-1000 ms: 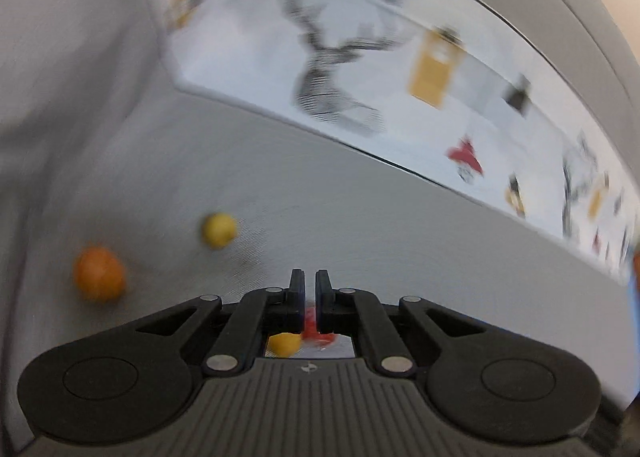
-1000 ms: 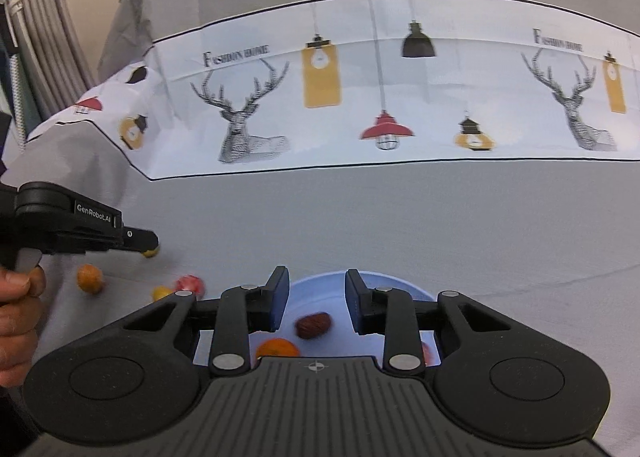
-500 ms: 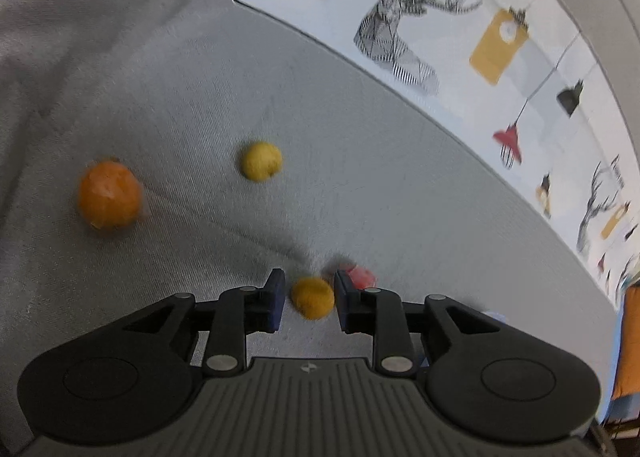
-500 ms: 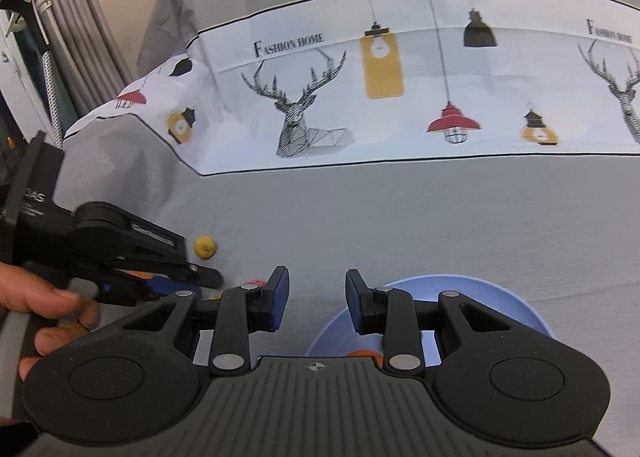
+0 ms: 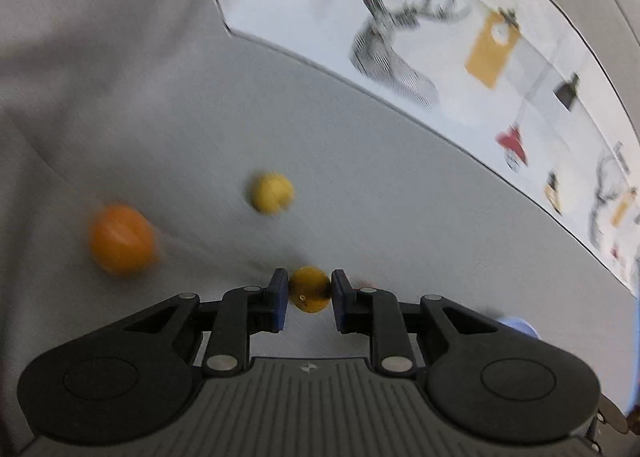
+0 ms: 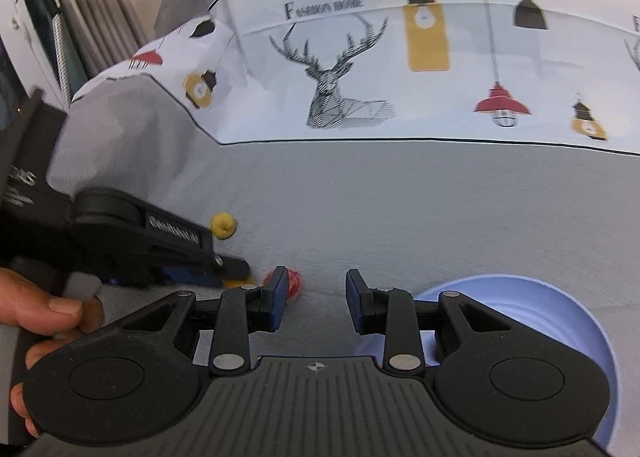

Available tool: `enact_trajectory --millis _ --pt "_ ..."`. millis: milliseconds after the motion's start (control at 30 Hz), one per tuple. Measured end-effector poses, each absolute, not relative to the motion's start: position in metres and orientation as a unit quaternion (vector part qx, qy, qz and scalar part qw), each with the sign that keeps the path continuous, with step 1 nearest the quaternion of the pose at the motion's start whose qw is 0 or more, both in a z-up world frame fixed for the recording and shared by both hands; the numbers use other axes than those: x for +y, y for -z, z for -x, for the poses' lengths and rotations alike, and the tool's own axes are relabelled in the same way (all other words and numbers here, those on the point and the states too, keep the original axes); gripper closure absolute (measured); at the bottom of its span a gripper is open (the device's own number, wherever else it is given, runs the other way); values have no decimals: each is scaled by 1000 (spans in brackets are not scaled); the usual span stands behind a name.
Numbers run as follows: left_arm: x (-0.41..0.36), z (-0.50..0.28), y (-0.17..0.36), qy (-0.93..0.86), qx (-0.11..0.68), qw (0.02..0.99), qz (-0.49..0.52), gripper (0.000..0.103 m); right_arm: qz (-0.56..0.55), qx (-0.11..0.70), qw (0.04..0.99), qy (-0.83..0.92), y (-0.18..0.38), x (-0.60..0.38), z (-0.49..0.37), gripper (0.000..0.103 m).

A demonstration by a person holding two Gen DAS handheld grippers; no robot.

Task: Organize fruits
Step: 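Move the left gripper to a small yellow fruit while the right moves to a red apple, then grasp the small yellow fruit with the left gripper while the right grasps the wrapped red apple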

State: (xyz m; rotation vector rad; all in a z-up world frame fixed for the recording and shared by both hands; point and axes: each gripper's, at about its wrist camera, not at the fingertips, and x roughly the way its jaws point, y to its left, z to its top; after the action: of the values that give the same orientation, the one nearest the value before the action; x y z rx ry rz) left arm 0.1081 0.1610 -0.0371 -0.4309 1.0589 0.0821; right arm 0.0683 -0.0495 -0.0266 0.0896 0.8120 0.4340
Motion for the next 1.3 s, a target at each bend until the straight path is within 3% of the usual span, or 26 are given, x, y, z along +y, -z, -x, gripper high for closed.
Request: enact_trajectory --millis 200,367,633,833,1300 --pt "168 -110 42 -57 515 833 193 78 -1 400 888 -227 39 -16 -82 56" --pt "173 -112 43 -57 515 832 201 78 26 413 883 -223 55 9 -92 56" --pt "171 -116 46 -50 520 829 202 77 55 433 873 -216 77 25 -105 58" --pt "166 -119 48 -46 523 829 190 77 69 425 877 -215 80 25 -106 70" --pt "157 -117 42 -47 519 839 158 77 35 406 891 -200 67 15 -96 70"
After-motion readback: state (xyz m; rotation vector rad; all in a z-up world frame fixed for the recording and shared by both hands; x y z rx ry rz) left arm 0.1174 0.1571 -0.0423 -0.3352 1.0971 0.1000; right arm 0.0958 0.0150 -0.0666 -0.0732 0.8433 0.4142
